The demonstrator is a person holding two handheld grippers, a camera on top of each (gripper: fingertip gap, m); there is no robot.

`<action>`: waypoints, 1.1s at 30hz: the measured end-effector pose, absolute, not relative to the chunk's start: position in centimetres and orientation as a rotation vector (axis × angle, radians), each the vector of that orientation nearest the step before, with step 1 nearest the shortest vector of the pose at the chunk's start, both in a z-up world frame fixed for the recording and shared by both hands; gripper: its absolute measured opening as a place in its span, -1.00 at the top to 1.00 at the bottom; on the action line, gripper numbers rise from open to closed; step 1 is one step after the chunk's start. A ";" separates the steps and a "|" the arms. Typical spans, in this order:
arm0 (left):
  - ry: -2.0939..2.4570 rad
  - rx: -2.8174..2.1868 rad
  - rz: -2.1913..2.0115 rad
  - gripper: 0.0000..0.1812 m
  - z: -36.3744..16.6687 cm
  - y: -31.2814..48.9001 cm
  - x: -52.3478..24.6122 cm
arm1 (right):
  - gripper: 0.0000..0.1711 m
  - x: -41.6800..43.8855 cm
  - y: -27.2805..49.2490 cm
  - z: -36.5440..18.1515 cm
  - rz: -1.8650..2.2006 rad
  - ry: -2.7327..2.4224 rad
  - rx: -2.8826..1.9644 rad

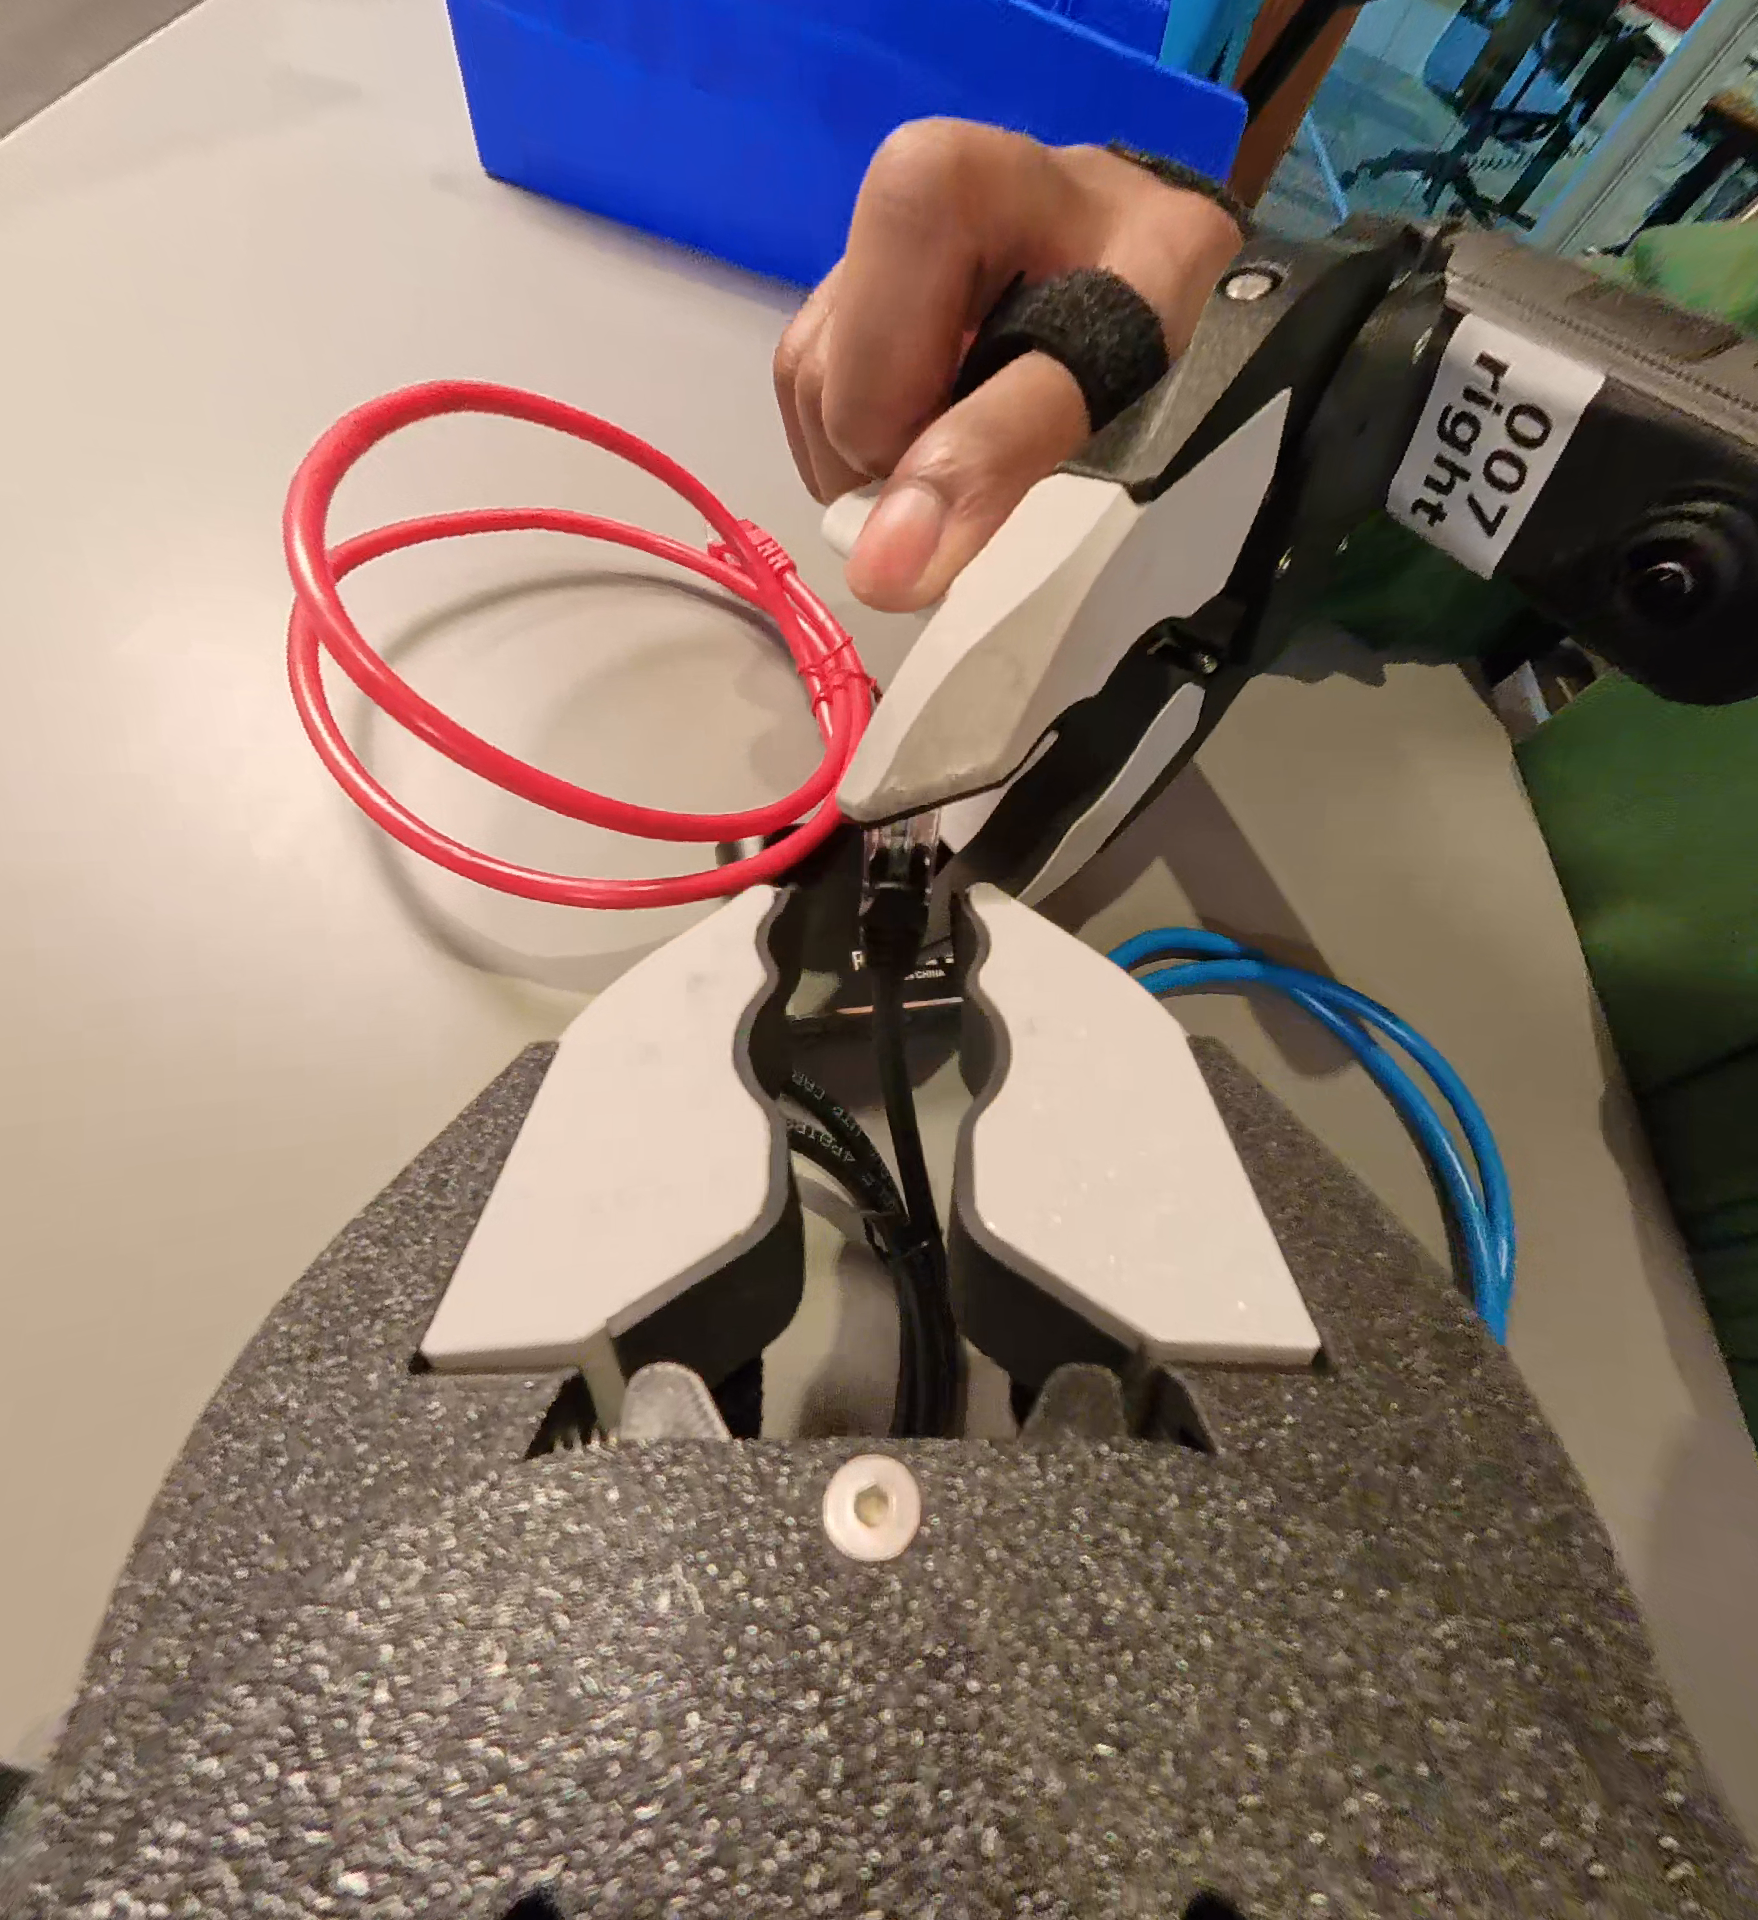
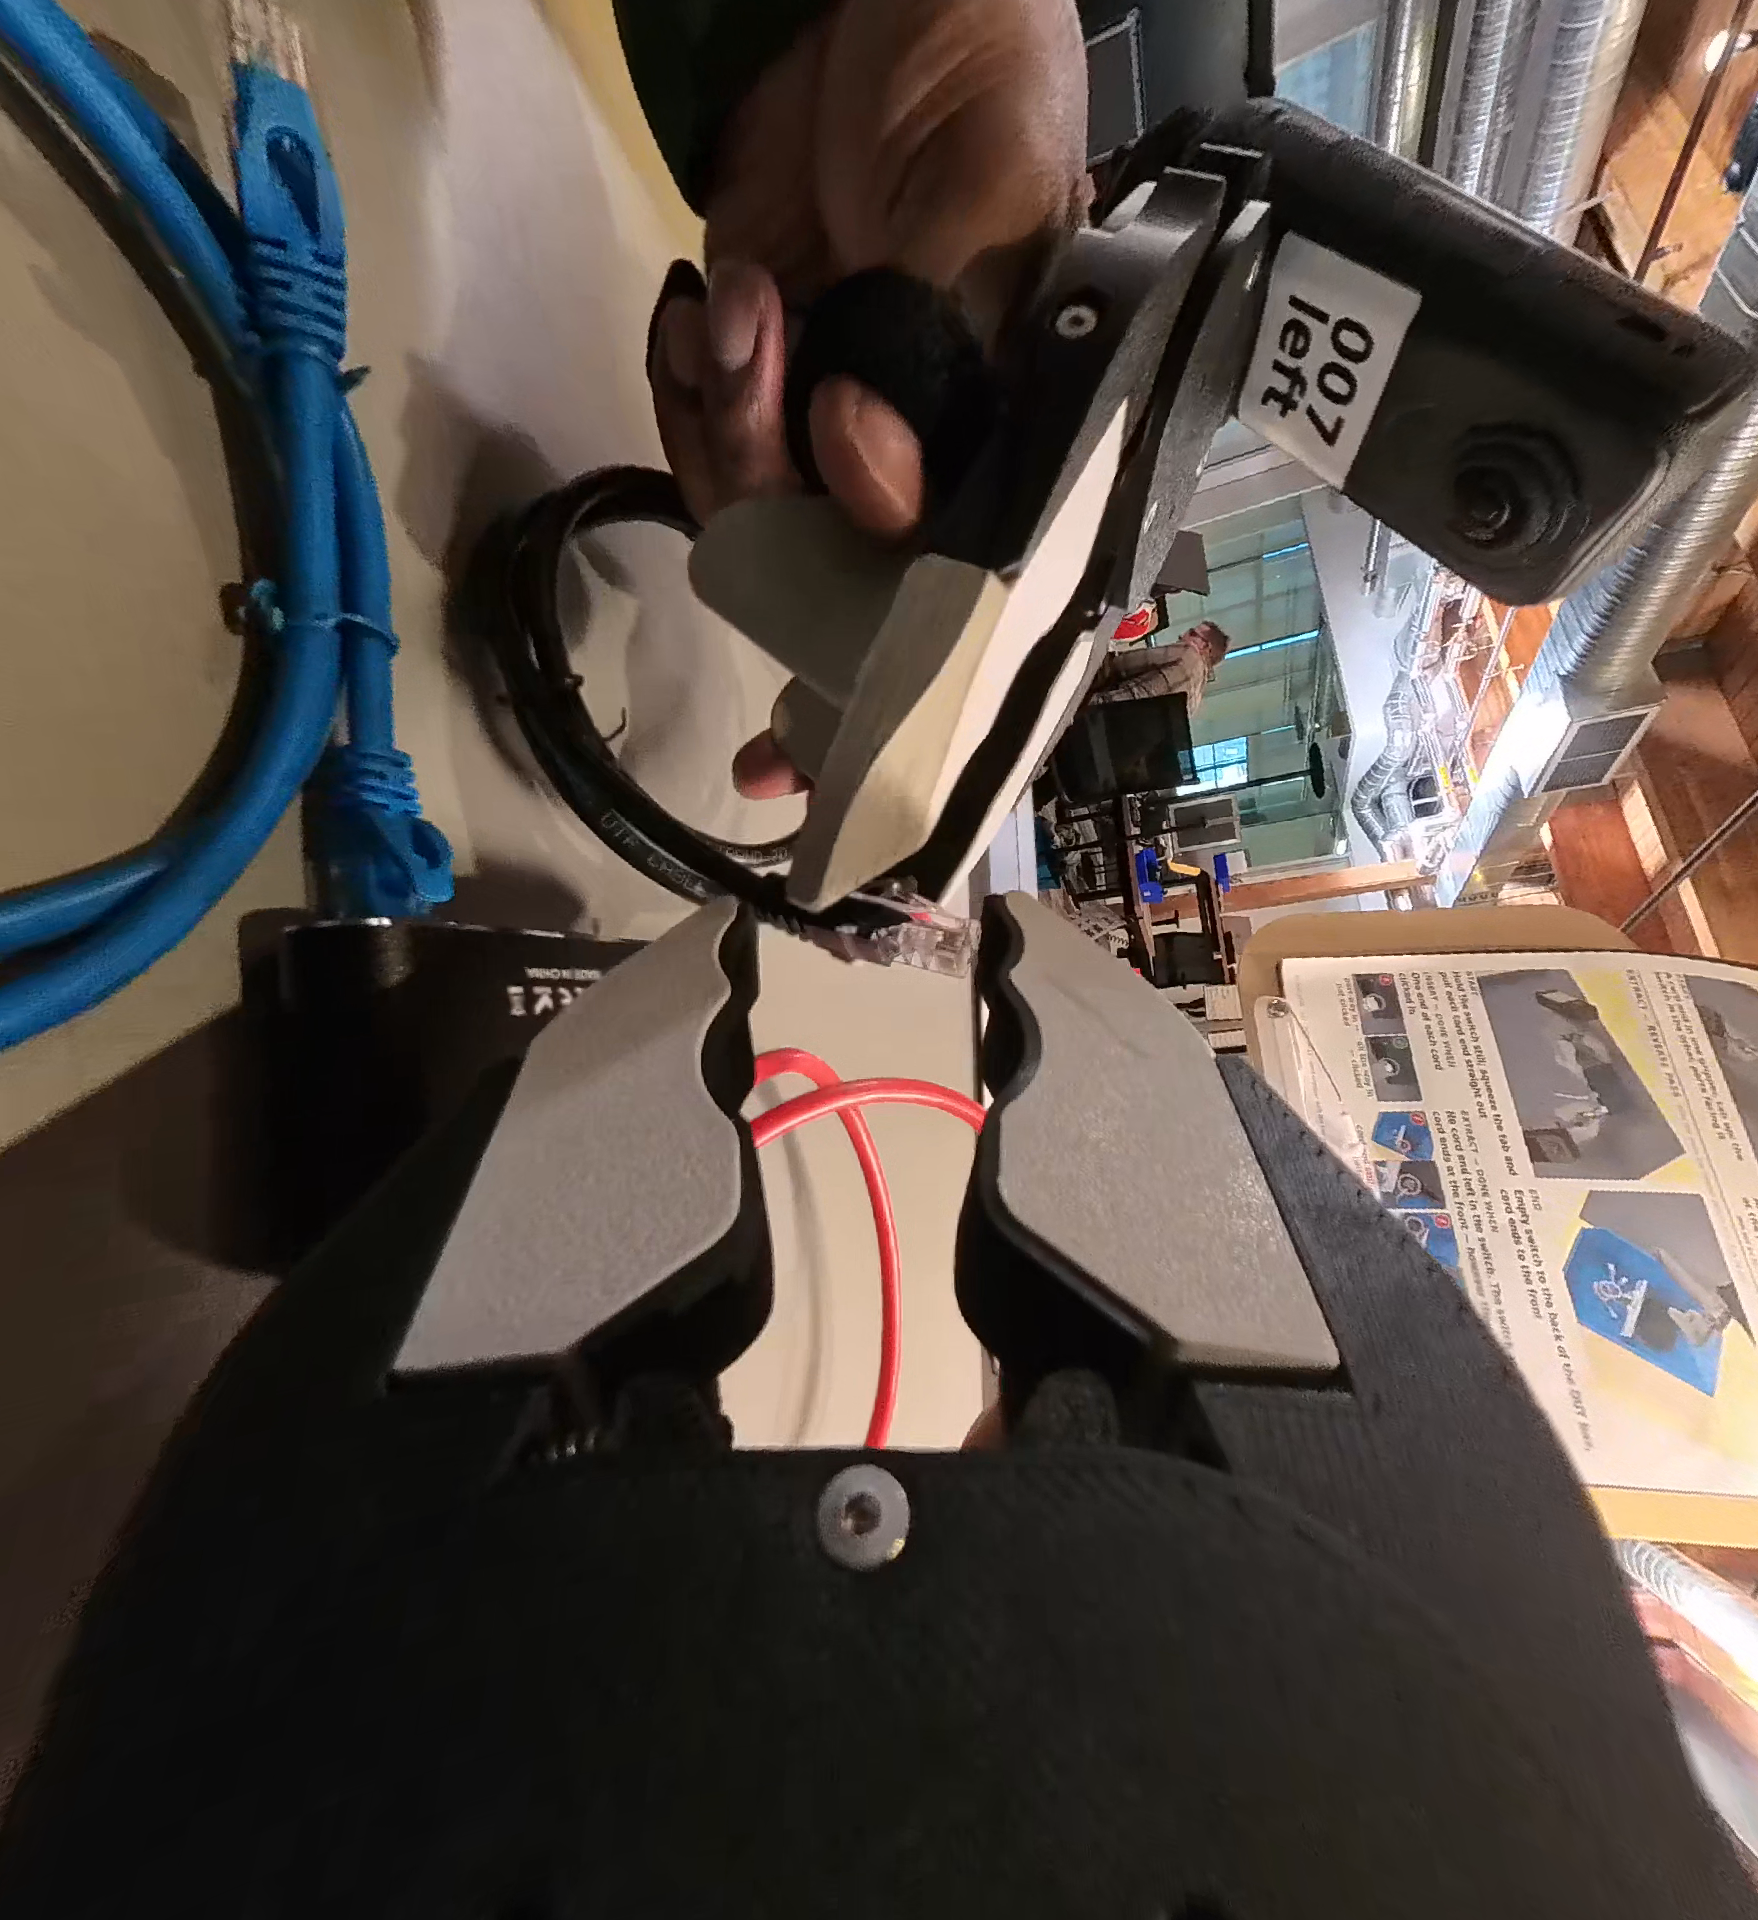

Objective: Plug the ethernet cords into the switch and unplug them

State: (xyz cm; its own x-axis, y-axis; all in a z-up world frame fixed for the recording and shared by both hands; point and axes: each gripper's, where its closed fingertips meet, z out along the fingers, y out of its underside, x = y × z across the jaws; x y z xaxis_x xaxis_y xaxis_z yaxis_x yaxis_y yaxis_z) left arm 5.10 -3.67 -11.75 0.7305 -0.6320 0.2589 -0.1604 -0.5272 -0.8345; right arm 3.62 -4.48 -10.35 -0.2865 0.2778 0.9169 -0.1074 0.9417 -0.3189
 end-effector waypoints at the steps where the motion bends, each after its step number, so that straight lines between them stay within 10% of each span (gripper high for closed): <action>1: 0.605 -2.078 -0.698 0.71 -11.9 -3.7 5.3 | 0.52 3.6 -4.5 -10.4 0.379 -1.820 -0.128; 33: 0.763 -2.414 -0.019 0.86 -16.5 -5.4 0.8 | 0.69 5.8 0.9 -12.3 0.208 -1.857 -0.896</action>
